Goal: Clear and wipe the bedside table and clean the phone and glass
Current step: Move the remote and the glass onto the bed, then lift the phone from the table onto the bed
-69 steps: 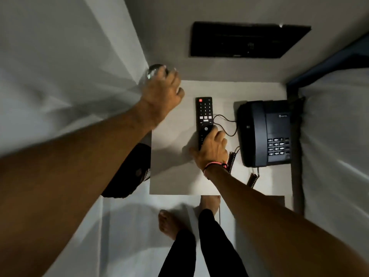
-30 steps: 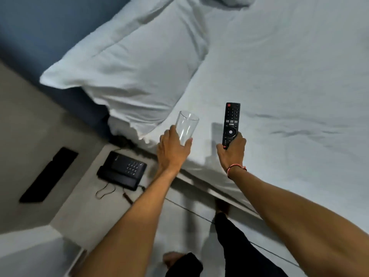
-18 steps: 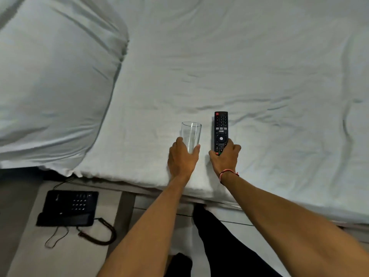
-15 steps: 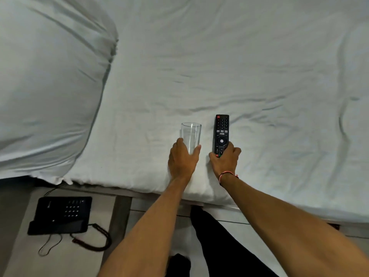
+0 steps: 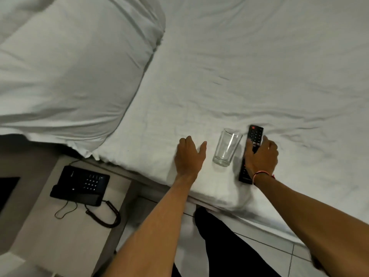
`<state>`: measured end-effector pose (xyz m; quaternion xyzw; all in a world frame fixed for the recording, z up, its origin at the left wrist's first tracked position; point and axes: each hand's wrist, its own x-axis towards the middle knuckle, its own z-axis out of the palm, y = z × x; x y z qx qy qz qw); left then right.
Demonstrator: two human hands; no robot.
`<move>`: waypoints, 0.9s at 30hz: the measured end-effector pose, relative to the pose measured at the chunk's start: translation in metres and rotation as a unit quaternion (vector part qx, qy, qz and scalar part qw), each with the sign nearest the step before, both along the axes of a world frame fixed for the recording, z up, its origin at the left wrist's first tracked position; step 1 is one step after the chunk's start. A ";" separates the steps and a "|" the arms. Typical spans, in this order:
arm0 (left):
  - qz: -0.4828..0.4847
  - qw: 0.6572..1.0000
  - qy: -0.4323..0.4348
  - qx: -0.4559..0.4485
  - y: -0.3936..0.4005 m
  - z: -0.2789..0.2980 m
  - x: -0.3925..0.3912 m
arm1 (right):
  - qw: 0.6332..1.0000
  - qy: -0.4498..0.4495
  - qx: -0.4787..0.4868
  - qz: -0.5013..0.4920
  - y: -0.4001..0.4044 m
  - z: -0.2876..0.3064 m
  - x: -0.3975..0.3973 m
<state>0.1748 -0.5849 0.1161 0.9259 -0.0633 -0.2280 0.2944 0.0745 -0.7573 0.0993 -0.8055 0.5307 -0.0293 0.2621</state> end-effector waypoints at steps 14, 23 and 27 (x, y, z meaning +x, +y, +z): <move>0.145 0.978 -0.049 0.140 0.309 -0.050 -0.002 | 0.907 0.008 -0.038 0.419 0.261 -0.004 0.096; 0.440 0.892 0.101 0.000 0.448 -0.130 0.018 | 0.764 0.143 0.128 0.616 0.434 -0.103 0.166; 0.497 0.854 0.112 -0.106 0.463 -0.179 0.047 | 0.815 0.140 0.209 0.523 0.474 -0.139 0.217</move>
